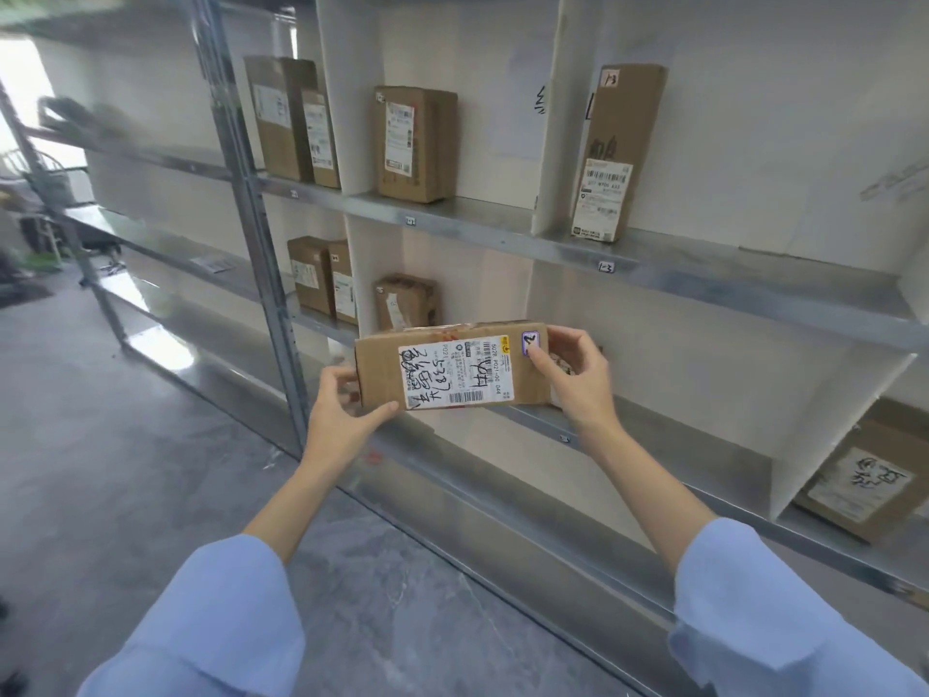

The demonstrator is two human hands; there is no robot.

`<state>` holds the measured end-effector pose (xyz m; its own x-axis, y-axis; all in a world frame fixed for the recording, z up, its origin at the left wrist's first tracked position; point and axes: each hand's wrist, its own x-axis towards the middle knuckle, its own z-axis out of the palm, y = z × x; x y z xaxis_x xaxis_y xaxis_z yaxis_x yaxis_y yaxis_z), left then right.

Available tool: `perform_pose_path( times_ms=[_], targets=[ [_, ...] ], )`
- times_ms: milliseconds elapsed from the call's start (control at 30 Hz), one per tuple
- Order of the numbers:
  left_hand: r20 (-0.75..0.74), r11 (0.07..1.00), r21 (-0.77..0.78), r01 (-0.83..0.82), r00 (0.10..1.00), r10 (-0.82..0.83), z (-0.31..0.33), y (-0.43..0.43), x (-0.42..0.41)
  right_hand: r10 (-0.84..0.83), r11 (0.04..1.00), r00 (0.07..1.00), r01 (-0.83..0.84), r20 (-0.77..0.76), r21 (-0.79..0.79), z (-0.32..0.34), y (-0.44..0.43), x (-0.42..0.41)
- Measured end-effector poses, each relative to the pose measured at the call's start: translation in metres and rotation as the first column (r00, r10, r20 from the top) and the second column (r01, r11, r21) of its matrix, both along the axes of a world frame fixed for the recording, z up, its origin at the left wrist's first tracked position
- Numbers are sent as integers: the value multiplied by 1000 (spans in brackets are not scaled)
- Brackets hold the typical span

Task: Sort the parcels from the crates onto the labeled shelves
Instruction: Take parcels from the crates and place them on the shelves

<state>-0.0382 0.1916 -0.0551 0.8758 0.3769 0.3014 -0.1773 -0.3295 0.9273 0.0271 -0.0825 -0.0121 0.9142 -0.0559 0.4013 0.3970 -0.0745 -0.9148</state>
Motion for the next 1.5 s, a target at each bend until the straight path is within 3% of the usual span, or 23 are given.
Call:
perform_pose_path(
  times_ms=[167, 400, 567, 733, 1000, 1267, 1367, 1500],
  targets=[
    [-37, 996, 87, -34, 999, 37, -3, 11, -11, 115, 986, 993, -111, 27, -125, 2, 16, 2],
    [-132, 998, 44, 39, 991, -33, -17, 13, -21, 125, 943, 992, -111, 24, -313, 8, 25, 11],
    [-167, 998, -42, -39, 985, 32, -25, 6, -21, 146, 968, 989, -136, 33, -211, 12, 28, 12],
    [-202, 1000, -7, 4, 979, -5, -27, -13, -19, 122, 978, 986, -100, 113, -181, 14, 18, 17],
    [-260, 997, -20, 68, 963, -71, -39, -52, -14, 235, 972, 972, -235, 31, 14, 15, 11, 31],
    [-239, 978, -204, 49, 966, -98, -38, -34, 7, 322, 912, 947, -308, 8, -271, 13, 46, 45],
    [-197, 979, -197, 46, 977, -85, -34, -17, 22, 410, 878, 911, -409, -51, -248, 8, 69, 52],
    [-178, 980, -192, 51, 980, -86, -30, 24, 50, 396, 893, 915, -404, -83, -200, 8, 105, 67]
  ],
)
